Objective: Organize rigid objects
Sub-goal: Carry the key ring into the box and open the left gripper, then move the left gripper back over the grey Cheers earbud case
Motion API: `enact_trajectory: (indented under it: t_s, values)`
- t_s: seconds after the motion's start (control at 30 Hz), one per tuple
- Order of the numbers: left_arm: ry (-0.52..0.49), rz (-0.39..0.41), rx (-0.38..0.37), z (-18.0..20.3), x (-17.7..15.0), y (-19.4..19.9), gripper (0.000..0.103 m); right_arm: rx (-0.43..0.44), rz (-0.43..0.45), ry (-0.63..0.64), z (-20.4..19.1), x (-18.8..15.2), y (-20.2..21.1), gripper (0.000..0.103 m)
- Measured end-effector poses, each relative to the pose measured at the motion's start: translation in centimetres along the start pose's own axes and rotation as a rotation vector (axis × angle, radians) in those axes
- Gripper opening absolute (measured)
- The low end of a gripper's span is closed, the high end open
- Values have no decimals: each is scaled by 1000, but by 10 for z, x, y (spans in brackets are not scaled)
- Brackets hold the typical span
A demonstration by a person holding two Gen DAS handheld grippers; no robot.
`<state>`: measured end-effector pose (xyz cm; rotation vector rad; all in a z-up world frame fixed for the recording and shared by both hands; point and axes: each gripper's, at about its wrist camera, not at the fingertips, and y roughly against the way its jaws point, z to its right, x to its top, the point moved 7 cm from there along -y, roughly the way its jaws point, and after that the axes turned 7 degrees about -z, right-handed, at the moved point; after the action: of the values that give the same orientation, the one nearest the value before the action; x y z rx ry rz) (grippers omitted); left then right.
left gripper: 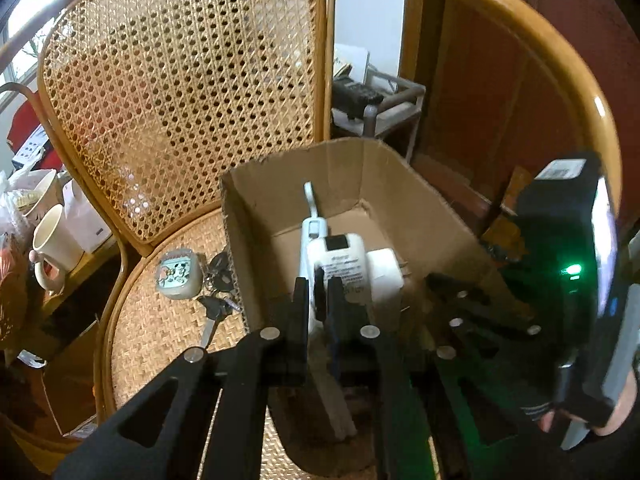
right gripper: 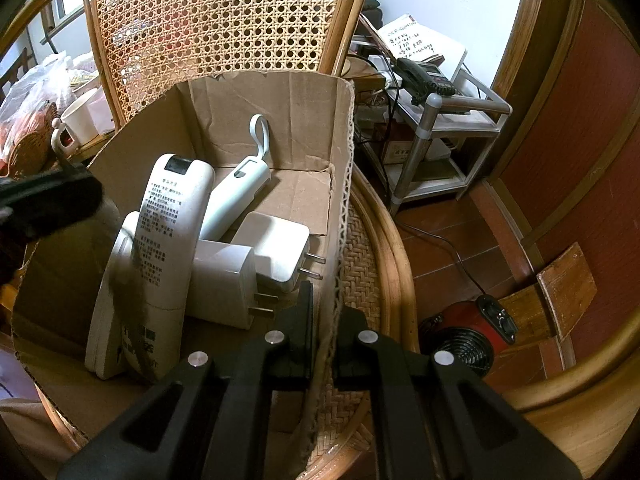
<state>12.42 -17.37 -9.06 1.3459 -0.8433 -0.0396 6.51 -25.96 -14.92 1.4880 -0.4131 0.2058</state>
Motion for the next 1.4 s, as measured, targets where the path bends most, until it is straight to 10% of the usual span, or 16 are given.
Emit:
enact_trajectory:
  t_s: [0.43, 0.83, 1.4]
  values:
    - [128, 33, -153, -25, 8, 12, 92, 0, 2, 3, 0, -1, -3, 8]
    - [191, 111, 90, -88, 23, 17, 98, 1, 4, 2, 0, -2, -2, 8]
    - [397, -20, 149, -193, 20, -81, 98, 3, 3, 7, -1, -4, 0, 9]
